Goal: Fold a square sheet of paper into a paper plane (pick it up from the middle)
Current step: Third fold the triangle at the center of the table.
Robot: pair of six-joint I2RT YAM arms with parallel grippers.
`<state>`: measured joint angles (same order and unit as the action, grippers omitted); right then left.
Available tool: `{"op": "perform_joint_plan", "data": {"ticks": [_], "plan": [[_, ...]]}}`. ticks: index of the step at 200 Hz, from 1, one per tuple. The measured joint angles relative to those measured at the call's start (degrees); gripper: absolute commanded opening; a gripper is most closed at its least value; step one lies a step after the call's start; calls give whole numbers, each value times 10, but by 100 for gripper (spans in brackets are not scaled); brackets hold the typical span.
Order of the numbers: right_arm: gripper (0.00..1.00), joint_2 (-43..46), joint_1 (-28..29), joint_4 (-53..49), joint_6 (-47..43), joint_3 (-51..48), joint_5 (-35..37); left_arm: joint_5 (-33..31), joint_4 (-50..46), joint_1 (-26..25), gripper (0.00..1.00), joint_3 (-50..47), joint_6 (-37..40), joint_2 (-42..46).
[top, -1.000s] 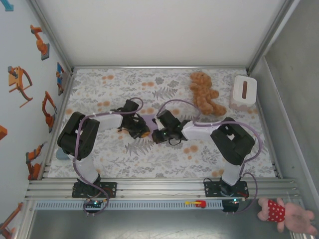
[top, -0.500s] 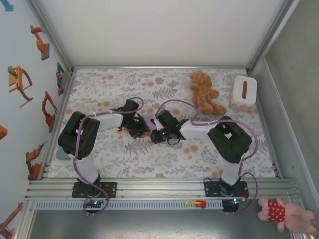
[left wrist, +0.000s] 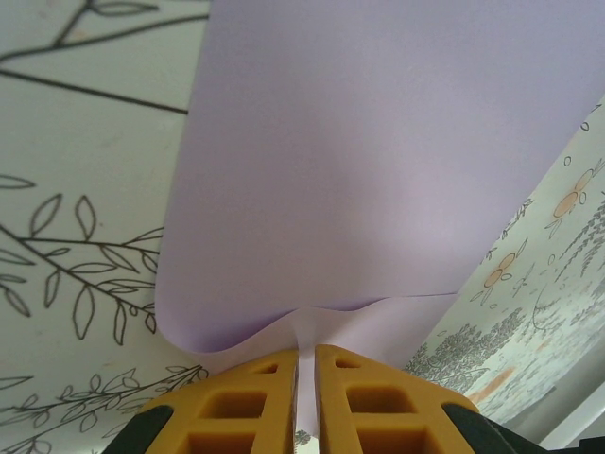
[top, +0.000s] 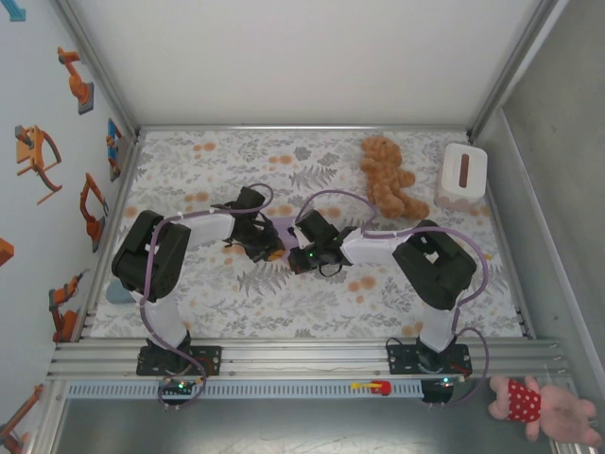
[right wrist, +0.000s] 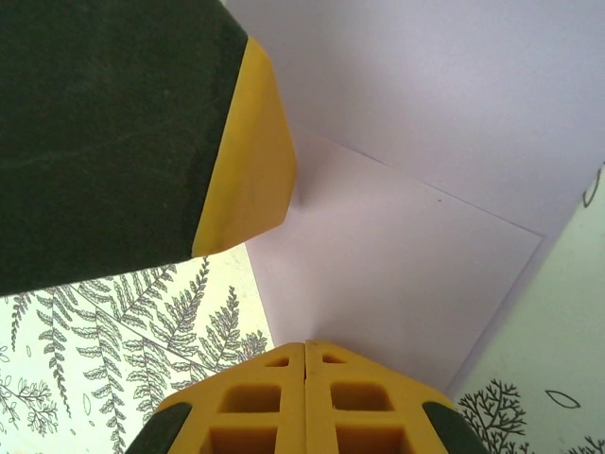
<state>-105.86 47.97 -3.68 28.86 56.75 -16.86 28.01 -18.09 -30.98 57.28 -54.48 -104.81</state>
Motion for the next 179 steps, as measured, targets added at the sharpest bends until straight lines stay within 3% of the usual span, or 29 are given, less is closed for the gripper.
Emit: {"op": "perform_joint_plan", "data": {"ticks": [179], "plan": [[0,-7,0,-15,1,11,2,2,22,0,14,-2,39,20]]}}
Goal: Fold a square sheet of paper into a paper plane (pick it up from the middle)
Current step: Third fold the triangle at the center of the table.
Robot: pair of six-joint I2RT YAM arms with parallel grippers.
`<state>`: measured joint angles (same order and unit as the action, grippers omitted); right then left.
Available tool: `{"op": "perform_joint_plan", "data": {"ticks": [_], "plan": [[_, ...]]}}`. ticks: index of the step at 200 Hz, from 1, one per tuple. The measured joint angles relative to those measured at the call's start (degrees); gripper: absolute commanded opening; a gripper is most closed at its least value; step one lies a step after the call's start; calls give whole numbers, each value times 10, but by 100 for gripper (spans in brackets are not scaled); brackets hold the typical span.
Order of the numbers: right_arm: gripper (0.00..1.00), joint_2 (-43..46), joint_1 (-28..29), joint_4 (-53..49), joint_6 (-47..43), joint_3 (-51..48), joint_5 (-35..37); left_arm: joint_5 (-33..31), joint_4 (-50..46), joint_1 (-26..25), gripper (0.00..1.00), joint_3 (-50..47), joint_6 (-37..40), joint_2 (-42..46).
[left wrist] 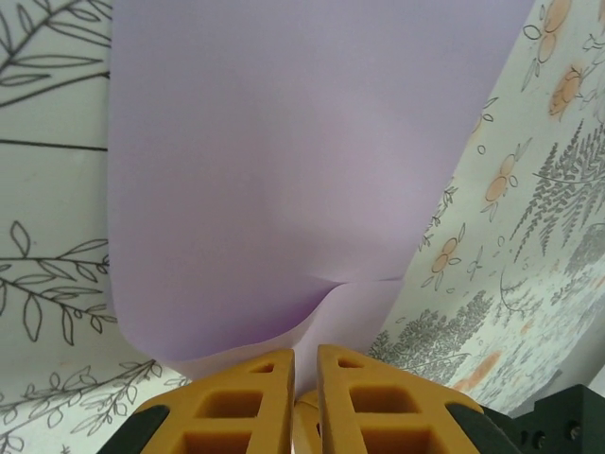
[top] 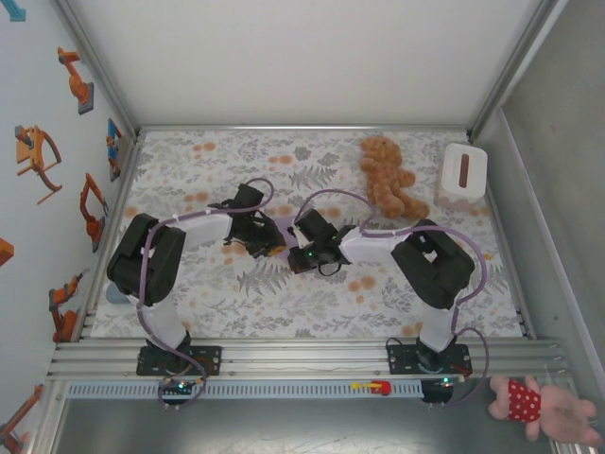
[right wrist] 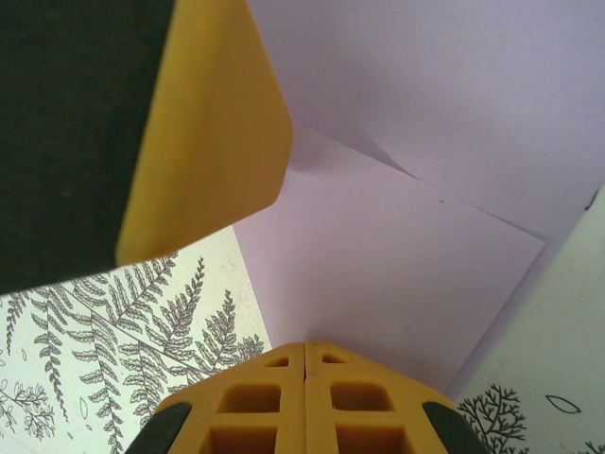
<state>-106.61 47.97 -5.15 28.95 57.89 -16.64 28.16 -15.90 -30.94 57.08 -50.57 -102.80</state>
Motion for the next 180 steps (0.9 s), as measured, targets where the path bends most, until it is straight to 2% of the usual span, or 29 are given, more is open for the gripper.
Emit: {"op": "perform_joint_plan", "data": {"ticks": [180], "plan": [[0,9,0,0,13,14,-10,46,28,32,11,-15,10,-35]]}}
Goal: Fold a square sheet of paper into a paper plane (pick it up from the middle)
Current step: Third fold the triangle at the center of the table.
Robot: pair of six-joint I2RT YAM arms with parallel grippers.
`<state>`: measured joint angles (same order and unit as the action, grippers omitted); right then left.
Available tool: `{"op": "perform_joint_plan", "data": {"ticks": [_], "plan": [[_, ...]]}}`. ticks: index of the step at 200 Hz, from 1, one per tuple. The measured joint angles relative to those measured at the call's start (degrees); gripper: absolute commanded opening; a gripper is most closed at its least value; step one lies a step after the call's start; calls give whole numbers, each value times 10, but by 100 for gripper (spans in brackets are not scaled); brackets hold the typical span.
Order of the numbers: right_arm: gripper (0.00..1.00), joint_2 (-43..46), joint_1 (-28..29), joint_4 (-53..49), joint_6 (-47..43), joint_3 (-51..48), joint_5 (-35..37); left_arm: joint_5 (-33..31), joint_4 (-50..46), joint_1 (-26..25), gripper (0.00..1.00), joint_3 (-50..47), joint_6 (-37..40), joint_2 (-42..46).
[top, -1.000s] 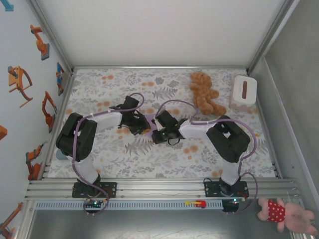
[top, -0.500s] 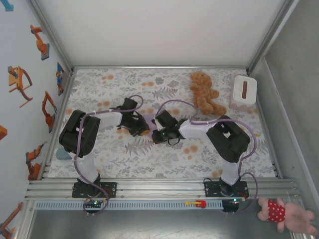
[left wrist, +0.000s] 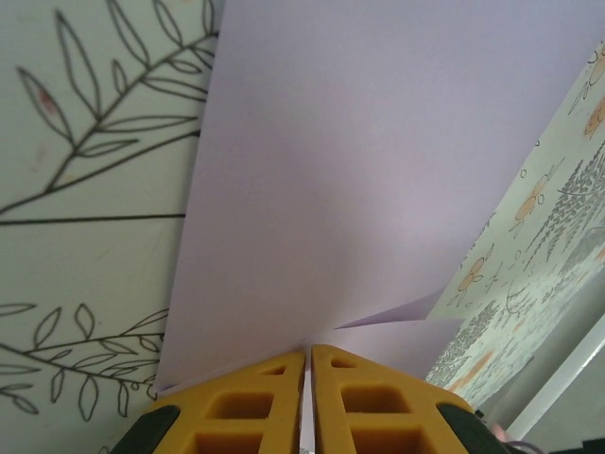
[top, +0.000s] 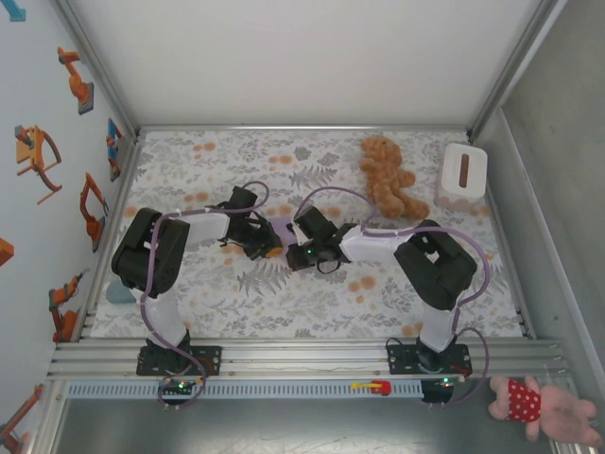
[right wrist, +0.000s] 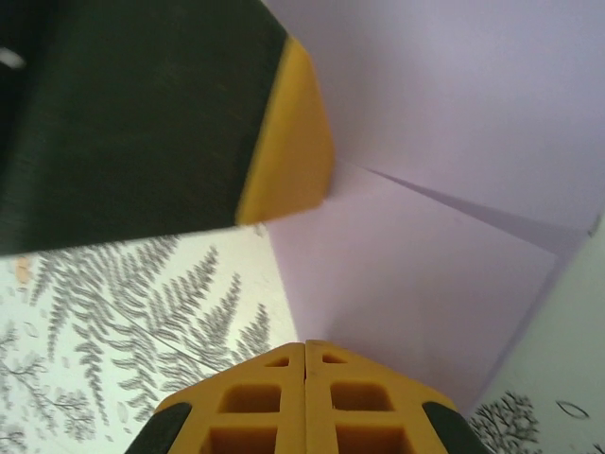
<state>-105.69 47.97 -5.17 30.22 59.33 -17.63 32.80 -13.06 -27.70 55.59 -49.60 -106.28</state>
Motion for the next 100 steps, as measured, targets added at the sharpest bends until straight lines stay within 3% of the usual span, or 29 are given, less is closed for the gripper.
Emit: {"op": "perform_joint_plan", "data": {"ticks": [100], "plan": [[0,-36,-2,22,13,16,-15,-2,-24,0,11,16,11,-9]]}}
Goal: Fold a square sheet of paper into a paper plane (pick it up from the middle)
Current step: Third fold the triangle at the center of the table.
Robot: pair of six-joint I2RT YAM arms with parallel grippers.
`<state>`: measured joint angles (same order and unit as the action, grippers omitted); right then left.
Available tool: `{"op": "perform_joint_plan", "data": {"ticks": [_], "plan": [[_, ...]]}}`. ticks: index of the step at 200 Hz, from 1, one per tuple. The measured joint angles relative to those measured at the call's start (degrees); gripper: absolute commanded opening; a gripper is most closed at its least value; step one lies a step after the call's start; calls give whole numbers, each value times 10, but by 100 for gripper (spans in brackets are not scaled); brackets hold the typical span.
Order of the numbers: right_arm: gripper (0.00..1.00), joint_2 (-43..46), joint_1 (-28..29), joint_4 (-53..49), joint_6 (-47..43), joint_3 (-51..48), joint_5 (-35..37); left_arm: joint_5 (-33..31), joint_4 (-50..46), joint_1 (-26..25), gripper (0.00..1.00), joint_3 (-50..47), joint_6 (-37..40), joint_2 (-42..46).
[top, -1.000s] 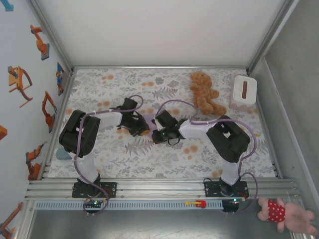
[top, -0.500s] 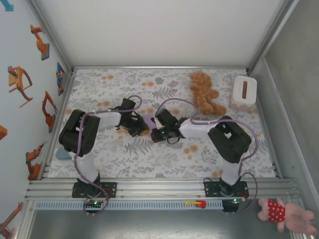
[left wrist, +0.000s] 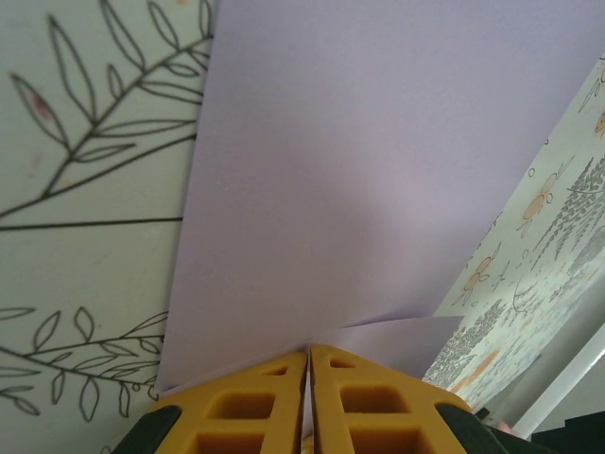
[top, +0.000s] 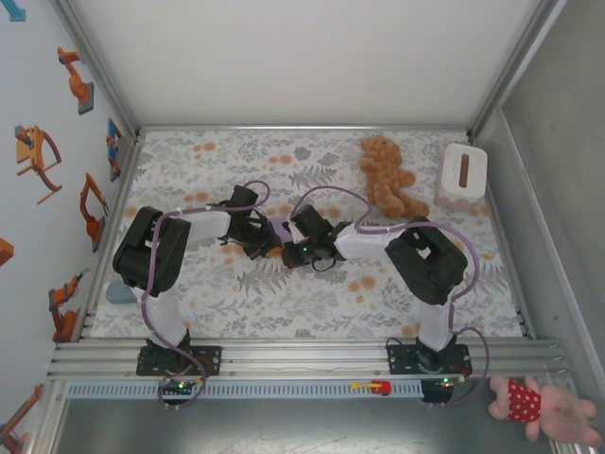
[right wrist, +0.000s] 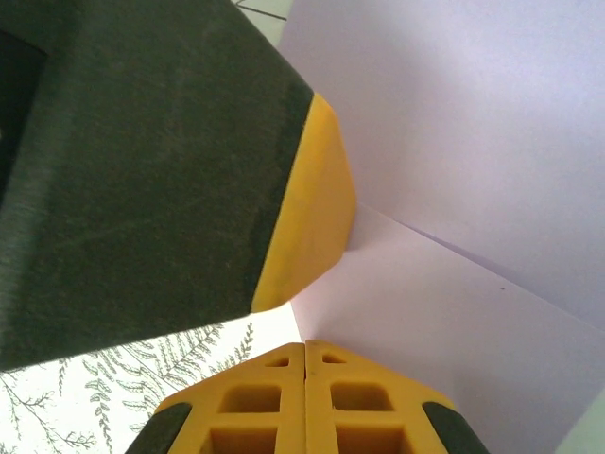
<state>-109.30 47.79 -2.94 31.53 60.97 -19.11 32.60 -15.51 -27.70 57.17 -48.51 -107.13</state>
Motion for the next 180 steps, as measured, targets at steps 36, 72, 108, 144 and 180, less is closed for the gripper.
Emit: {"op": "perform_joint_plan", "data": {"ticks": [36,72,108,144,180], "plan": [[0,3,-2,30,2,-25,-5,0,-15,0,10,10,5,-6],[0,24,-2,60,6,-64,-8,0,-28,0,10,19,8,-12],[0,69,-2,66,7,-120,-10,0,-35,0,10,24,10,-15],[0,109,-2,59,11,-163,-5,1,-41,0,10,29,13,-17],[0,152,-2,40,13,-189,5,1,-47,0,11,33,16,-18]]}}
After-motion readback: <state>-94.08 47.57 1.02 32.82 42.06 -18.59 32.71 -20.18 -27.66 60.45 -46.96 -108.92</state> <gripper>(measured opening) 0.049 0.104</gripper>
